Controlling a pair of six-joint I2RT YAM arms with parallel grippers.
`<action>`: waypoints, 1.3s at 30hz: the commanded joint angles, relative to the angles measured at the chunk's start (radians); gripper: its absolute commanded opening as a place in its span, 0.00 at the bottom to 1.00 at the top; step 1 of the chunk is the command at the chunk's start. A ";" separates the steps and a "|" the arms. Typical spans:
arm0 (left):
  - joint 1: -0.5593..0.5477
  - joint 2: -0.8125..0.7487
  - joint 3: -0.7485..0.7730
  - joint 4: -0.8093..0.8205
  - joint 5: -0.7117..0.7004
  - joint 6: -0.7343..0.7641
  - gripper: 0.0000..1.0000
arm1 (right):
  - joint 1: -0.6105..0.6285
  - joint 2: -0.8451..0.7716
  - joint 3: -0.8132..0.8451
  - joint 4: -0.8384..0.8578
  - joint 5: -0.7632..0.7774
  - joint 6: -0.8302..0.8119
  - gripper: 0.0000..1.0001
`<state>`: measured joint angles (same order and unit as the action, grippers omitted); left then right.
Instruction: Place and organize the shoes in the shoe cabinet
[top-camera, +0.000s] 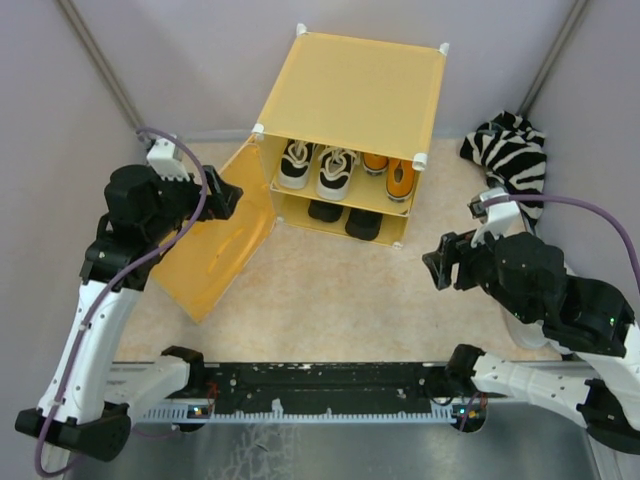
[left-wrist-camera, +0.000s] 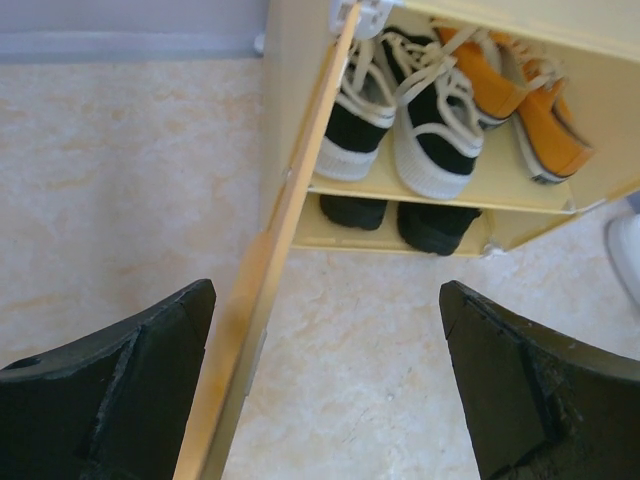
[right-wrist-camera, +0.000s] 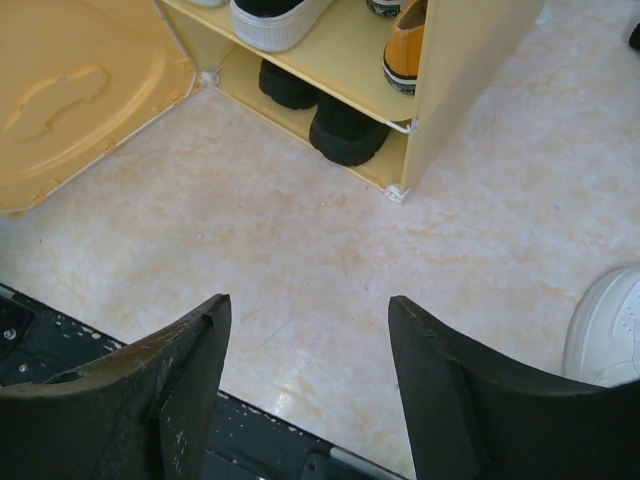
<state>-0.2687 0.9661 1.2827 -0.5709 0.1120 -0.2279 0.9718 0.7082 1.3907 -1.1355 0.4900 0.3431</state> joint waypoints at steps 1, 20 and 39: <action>-0.006 -0.036 -0.055 0.031 0.122 -0.013 0.99 | -0.004 -0.010 0.023 -0.006 -0.009 0.019 0.65; -0.009 -0.046 -0.170 0.812 0.729 -0.577 0.99 | -0.005 0.047 0.004 0.110 -0.026 0.043 0.67; -0.016 -0.122 -0.311 0.204 0.478 -0.229 0.83 | -0.004 0.103 0.060 0.073 0.092 0.040 0.67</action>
<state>-0.2779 0.8413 1.1076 -0.3077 0.5667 -0.4648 0.9718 0.7822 1.3960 -1.0863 0.5159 0.3939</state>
